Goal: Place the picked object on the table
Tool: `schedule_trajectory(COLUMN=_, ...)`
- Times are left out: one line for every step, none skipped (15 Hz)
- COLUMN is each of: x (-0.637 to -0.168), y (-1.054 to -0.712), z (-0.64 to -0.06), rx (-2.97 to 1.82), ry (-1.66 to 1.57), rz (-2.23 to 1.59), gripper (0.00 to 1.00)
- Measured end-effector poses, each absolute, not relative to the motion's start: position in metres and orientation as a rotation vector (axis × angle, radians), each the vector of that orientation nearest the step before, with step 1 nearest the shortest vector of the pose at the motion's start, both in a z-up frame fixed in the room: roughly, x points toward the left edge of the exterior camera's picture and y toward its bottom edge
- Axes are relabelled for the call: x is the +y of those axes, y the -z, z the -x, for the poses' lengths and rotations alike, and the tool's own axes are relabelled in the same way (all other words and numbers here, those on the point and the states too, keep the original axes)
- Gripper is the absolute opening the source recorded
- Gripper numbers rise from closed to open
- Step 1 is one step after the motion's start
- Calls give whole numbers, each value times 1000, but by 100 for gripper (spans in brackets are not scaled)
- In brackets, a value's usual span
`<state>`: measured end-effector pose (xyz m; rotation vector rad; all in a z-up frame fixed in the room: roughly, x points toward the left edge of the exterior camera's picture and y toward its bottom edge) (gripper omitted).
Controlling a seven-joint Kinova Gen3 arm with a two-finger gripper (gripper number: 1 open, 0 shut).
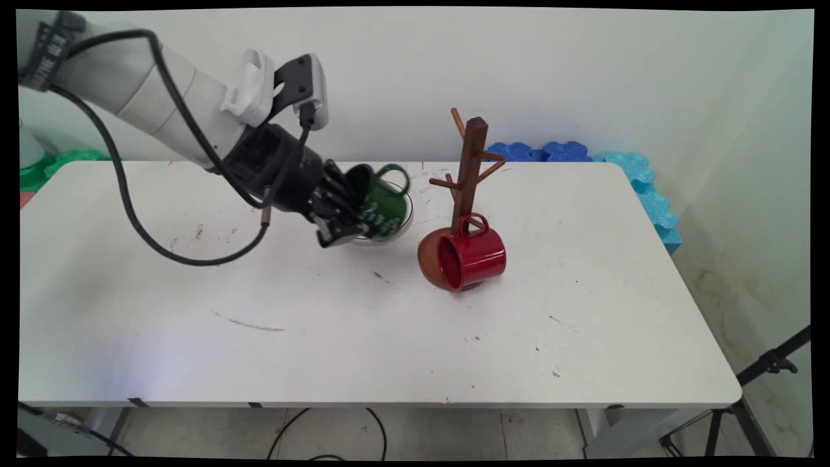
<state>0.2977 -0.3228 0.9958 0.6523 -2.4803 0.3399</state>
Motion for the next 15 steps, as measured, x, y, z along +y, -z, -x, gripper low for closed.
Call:
schedule_trajectory(x=-325, y=-995, z=-300, rx=-2505, ry=-350, rz=-653, gripper=0)
schedule_trajectory(x=-328, y=-994, z=-303, rx=-2541, ry=-365, rz=-652, gripper=0)
schedule_trajectory(x=-331, y=-992, z=-306, rx=-2584, ry=-382, rz=-642, gripper=0)
schedule_trajectory(x=-334, y=-988, z=-310, rx=-2627, ry=-398, rz=-627, gripper=0)
schedule_trajectory(x=-336, y=-984, z=-313, rx=-2662, ry=-409, rz=-614, gripper=0)
schedule_trajectory(x=-339, y=-979, z=-316, rx=-2701, ry=-419, rz=-601, gripper=0)
schedule_trajectory(x=-341, y=-975, z=-318, rx=-2733, ry=-423, rz=-592, gripper=0)
schedule_trajectory(x=-343, y=-969, z=-321, rx=-2769, ry=-426, rz=-579, gripper=0)
schedule_trajectory(x=-345, y=-962, z=-323, rx=-2802, ry=-424, rz=-563, gripper=0)
schedule_trajectory(x=-346, y=-956, z=-324, rx=-2831, ry=-415, rz=-543, gripper=0)
schedule_trajectory(x=-348, y=-950, z=-325, rx=-2854, ry=-408, rz=-526, gripper=0)
schedule_trajectory(x=-349, y=-946, z=-325, rx=-2869, ry=-402, rz=-516, gripper=0)
schedule_trajectory(x=-350, y=-940, z=-326, rx=-2889, ry=-393, rz=-502, gripper=0)
schedule_trajectory(x=-353, y=-934, z=-327, rx=-2911, ry=-385, rz=-487, gripper=0)
schedule_trajectory(x=-355, y=-927, z=-327, rx=-2930, ry=-376, rz=-476, gripper=0)
